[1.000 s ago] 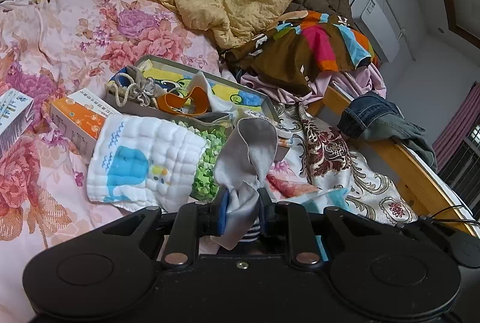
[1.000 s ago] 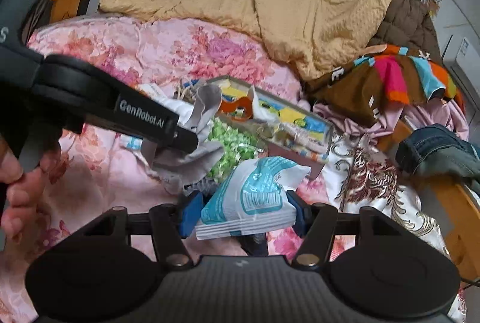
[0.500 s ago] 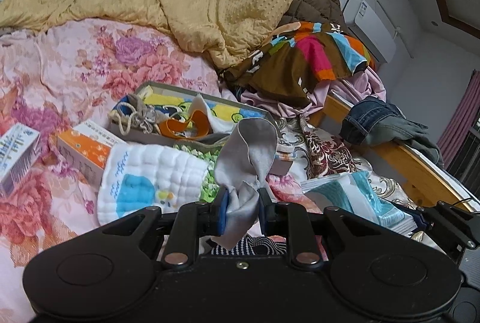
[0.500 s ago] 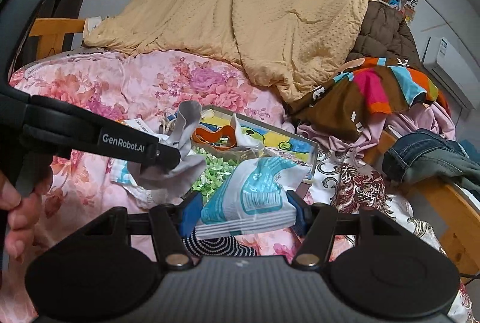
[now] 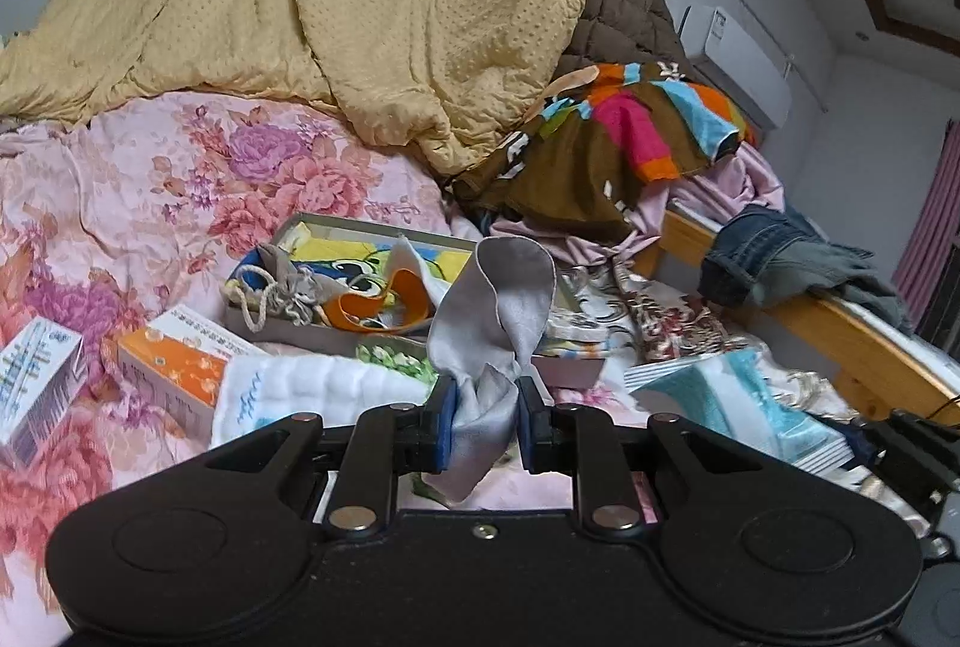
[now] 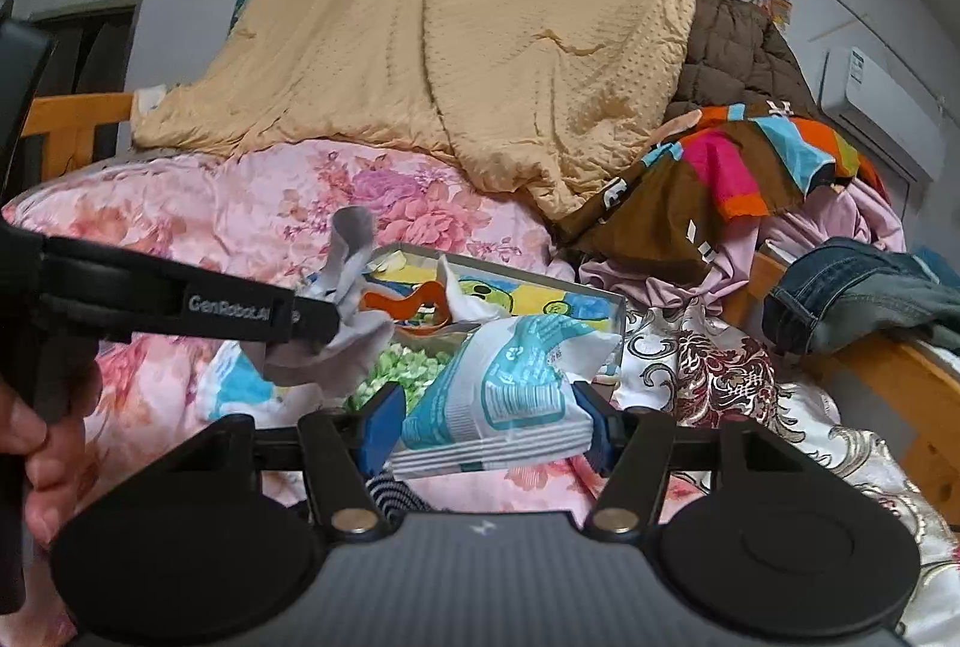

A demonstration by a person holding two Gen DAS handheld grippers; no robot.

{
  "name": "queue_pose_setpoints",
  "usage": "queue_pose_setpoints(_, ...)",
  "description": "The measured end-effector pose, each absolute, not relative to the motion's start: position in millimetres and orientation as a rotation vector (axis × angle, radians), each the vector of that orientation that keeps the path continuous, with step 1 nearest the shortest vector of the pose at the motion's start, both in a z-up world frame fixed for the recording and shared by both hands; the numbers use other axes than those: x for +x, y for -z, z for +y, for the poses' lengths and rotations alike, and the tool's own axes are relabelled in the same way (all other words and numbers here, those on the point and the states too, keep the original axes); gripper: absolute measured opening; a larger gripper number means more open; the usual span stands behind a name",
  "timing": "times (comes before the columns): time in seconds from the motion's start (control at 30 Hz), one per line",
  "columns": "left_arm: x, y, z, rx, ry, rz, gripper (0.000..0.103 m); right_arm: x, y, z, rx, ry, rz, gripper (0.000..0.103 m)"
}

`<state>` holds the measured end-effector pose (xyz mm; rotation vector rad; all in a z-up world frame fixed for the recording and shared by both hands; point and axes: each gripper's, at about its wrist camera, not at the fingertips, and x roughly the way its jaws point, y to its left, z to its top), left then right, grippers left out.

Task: Organize soft objects
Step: 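Carry the grey cloth with the left tool and the packet with the right tool over the tray, then open the left tool to drop the cloth into the tray while the right tool drops the packet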

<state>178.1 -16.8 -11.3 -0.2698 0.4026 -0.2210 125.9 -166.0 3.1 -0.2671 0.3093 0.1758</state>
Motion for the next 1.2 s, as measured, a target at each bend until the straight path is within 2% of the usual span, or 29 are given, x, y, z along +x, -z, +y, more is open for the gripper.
queue_pose_setpoints(0.37, 235.3, 18.0, 4.0, -0.293, 0.151, 0.437, 0.022, 196.5, 11.3, -189.2, -0.141, -0.138, 0.316, 0.064)
queue_pose_setpoints(0.83, 360.4, 11.0, 29.7, -0.28, 0.114, 0.442, 0.022, 318.3, 5.4, -187.1, -0.084, -0.251, 0.308, 0.064)
queue_pose_setpoints(1.2, 432.8, 26.9, 35.8, -0.302, 0.091, 0.554, 0.023, 403.4, 7.5, -180.2, -0.02, -0.286, 0.416, 0.065)
